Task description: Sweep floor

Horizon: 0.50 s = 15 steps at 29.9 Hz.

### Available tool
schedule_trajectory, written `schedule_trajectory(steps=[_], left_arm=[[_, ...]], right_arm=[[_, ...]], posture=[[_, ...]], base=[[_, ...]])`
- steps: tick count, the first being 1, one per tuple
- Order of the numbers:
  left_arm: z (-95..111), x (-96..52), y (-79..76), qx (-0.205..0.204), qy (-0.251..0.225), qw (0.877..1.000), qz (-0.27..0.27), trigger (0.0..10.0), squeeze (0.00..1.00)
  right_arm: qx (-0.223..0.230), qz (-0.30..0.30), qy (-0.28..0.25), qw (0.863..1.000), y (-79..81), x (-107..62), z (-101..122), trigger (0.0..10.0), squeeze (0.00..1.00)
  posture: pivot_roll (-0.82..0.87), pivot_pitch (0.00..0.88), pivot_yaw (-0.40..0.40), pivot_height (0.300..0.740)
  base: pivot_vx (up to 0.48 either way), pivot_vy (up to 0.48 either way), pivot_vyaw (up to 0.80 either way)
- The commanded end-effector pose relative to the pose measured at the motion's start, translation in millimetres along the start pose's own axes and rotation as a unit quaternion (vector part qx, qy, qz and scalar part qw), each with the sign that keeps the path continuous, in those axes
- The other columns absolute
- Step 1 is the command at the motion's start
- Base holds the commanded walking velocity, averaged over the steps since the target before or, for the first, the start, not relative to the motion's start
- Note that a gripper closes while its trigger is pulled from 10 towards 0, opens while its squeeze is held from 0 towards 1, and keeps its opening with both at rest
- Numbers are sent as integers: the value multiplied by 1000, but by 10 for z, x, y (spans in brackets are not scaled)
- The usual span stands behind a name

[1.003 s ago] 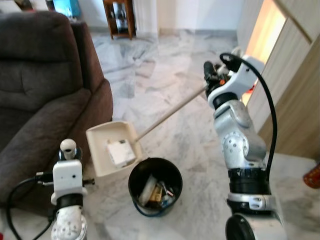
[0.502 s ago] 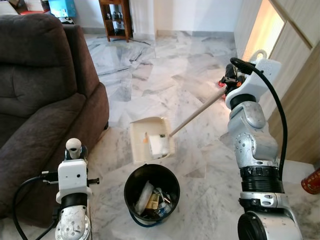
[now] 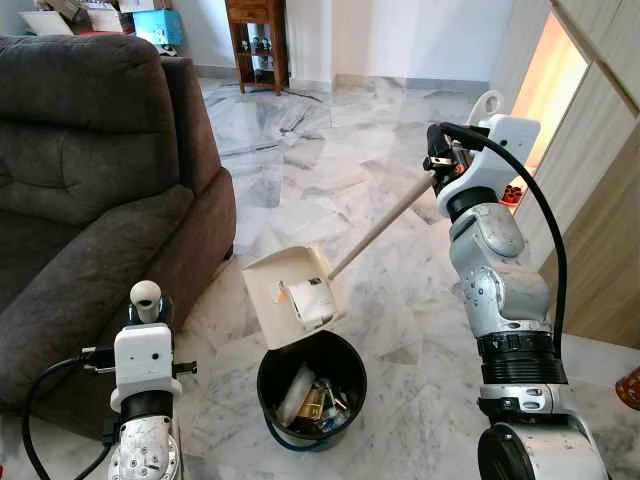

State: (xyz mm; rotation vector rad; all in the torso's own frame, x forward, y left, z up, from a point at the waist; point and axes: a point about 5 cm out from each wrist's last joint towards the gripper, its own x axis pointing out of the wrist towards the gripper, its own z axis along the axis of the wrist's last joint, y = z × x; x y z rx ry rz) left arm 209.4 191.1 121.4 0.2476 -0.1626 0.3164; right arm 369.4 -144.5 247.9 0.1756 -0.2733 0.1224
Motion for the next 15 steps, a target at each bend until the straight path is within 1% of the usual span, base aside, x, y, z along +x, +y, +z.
schedule_trajectory(steps=[1,3,4,7,15], left_arm=[[90,22,38,2,-24,1000,5,10000,0],[91,22,37,1,-24,1000,6,10000,0],[91,22,37,1,-24,1000,6,10000,0],[89,21,32,0,-24,1000,5,10000,0],[85,20,29,0,-23,1000,4,10000,0]], right_arm=[[1,32,-77,997,111,46,325,10000,0],[-15,54,-88,995,151,32,357,10000,0],[-15,54,-88,995,151,32,357,10000,0],[-37,91,-86,991,221,10,339,10000,0],[-51,118,-83,988,221,14,335,10000,0]], posture=[[-138,65,61,740],[-138,65,61,740],[-138,65,61,740],[-139,65,60,740],[-139,64,61,740]], base=[[0,0,0],[0,0,0],[0,0,0],[0,0,0],[0,0,0]])
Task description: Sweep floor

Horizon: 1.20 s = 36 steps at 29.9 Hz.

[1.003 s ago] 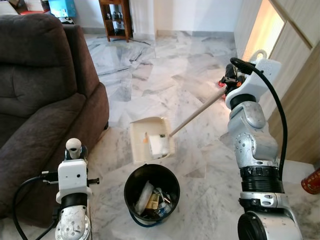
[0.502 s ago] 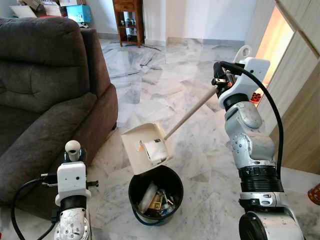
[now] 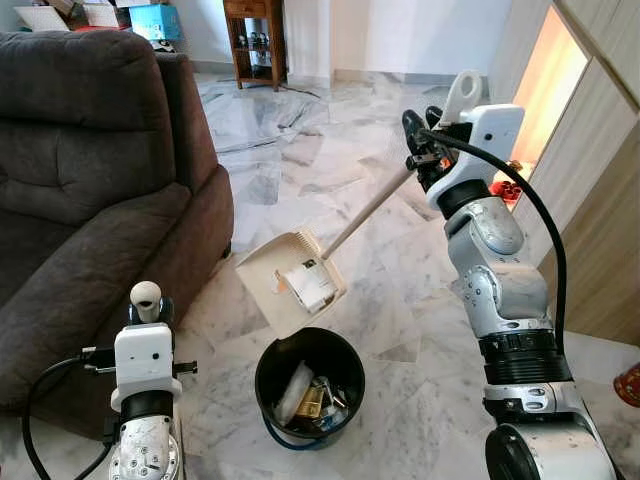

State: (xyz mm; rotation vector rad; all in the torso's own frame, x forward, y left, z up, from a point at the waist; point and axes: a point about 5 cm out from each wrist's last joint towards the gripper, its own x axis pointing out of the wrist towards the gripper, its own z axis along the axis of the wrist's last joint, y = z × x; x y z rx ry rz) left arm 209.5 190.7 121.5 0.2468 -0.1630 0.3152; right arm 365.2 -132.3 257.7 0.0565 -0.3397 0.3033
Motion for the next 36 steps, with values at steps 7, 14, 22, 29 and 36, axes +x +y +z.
schedule_trajectory(steps=[7,14,22,29,36], left_arm=[[84,21,30,0,-24,1000,4,10000,0],[84,20,31,0,-23,1000,4,10000,0],[84,14,35,0,-22,1000,3,10000,0],[83,10,38,0,-21,1000,3,10000,0],[86,6,40,0,-21,1000,4,10000,0]], right_arm=[[-54,86,-71,992,45,34,342,10000,0],[-77,149,-70,983,94,-5,374,10000,0],[-74,291,-41,953,304,-161,305,10000,0],[-64,352,-31,933,415,-267,291,10000,0],[-69,403,-17,913,487,-365,269,10000,0]], posture=[[-140,63,63,740],[-142,66,65,740],[-142,70,67,740],[-140,74,67,740],[-140,76,67,740]], base=[[0,0,0],[0,0,0],[0,0,0],[0,0,0],[0,0,0]])
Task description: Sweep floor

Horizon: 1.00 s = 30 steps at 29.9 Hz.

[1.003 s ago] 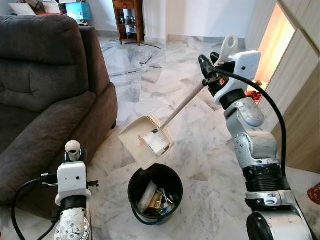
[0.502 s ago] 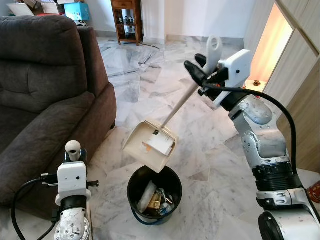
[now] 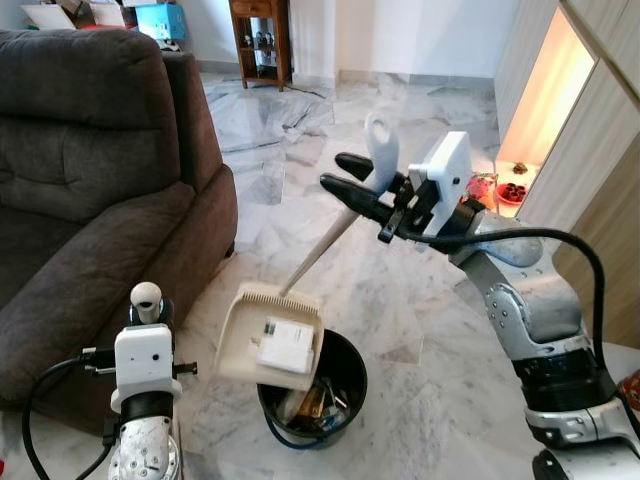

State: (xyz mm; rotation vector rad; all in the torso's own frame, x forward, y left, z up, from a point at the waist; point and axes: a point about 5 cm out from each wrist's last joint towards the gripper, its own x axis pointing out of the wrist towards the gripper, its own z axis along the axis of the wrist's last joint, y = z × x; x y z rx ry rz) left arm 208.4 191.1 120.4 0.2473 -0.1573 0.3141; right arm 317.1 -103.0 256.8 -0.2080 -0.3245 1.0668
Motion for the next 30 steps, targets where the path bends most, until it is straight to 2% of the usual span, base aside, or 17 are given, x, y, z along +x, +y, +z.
schedule_trajectory(steps=[1,10,17,21,25,28,30], left_arm=[[96,16,35,-1,-24,1000,5,10000,0],[98,16,37,0,-24,1000,4,10000,0],[100,16,41,1,-25,1000,4,10000,0],[99,14,43,1,-24,1000,5,10000,0],[98,13,39,1,-24,1000,3,10000,0],[97,14,40,1,-23,1000,3,10000,0],[97,15,38,0,-24,1000,4,10000,0]], right_arm=[[-27,16,-30,999,39,19,155,10000,0],[-48,6,-27,998,50,30,146,10000,0],[-98,-53,-27,993,-46,70,150,10000,0],[-97,-60,-37,993,-57,83,174,10000,0],[-101,-39,-34,994,9,97,149,10000,0],[-105,-42,-31,993,9,99,132,10000,0],[-112,-65,-42,991,-34,104,157,10000,0]], posture=[[-140,76,67,740],[-139,78,69,740],[-138,77,69,740],[-136,77,69,740],[-136,77,70,740],[-136,77,70,740],[-136,77,69,740]], base=[[0,0,0],[0,0,0],[0,0,0],[0,0,0],[0,0,0],[0,0,0],[0,0,0]])
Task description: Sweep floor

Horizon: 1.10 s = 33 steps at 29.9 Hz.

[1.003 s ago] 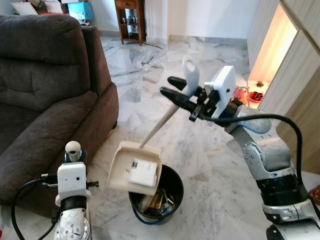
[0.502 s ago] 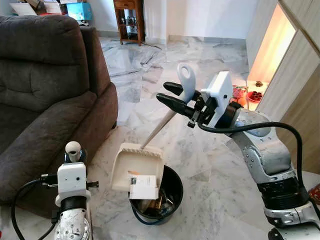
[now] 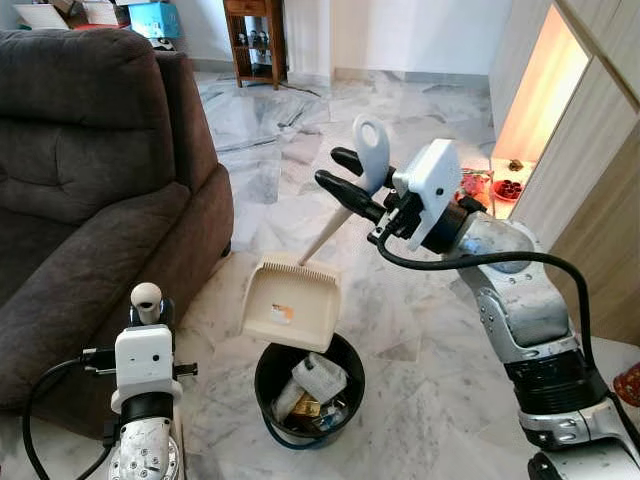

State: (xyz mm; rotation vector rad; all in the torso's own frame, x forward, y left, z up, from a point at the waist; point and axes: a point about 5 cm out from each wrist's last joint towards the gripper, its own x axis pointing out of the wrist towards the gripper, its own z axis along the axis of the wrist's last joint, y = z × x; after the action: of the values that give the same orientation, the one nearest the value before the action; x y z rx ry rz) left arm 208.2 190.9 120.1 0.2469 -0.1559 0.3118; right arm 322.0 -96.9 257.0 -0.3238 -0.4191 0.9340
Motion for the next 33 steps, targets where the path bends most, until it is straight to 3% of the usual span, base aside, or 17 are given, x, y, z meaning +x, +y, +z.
schedule_trajectory(steps=[1,2,4,5,8,10,12,15,18,24,27,28,33], left_arm=[[100,20,40,0,-25,1000,5,10000,0],[100,20,40,0,-25,1000,5,10000,0],[101,22,41,-1,-26,1000,6,10000,0],[101,22,41,-1,-26,1000,6,10000,0],[103,23,41,-1,-26,1000,6,10000,0],[102,26,41,-1,-27,1000,7,10000,0],[101,28,40,-1,-27,1000,7,10000,0],[100,31,38,-1,-27,1000,6,10000,0],[95,35,34,-2,-27,1000,5,10000,0],[89,28,35,-2,-26,1000,4,10000,0],[83,19,43,-1,-25,1000,4,10000,0],[77,14,44,-1,-24,1000,2,10000,0],[73,9,45,-1,-23,1000,0,10000,0]], right_arm=[[-34,-57,-61,996,-143,47,231,10000,0],[-34,-57,-61,996,-143,47,231,10000,0],[-30,-130,-94,987,-309,52,338,10000,0],[-30,-130,-94,987,-309,52,338,10000,0],[-26,-210,-116,971,-486,9,405,10000,0],[-43,-259,-108,959,-587,-34,385,10000,0],[-51,-277,-90,955,-619,-47,331,10000,0],[-52,-311,-43,948,-670,-84,149,10000,0],[-91,-327,41,940,-649,-142,-158,10000,0],[-73,-361,97,925,-613,-292,-522,10000,0],[-60,-381,141,912,-581,-430,-766,10000,0],[-44,-387,173,905,-524,-519,-938,10000,0],[-8,-401,195,895,-463,-619,-1101,10000,0]], posture=[[-137,75,69,740],[-137,75,69,740],[-137,75,69,740],[-137,75,69,740],[-137,74,68,740],[-136,71,69,740],[-139,69,68,740],[-139,67,68,740],[-137,59,68,740],[-133,51,67,740],[-134,46,68,740],[-137,39,71,740],[-134,33,73,740]], base=[[0,0,0],[0,0,0],[0,0,0],[0,0,0],[0,0,0],[0,0,0],[0,0,0],[0,0,0],[0,0,0],[0,0,0],[0,0,0],[0,0,0],[0,0,0]])
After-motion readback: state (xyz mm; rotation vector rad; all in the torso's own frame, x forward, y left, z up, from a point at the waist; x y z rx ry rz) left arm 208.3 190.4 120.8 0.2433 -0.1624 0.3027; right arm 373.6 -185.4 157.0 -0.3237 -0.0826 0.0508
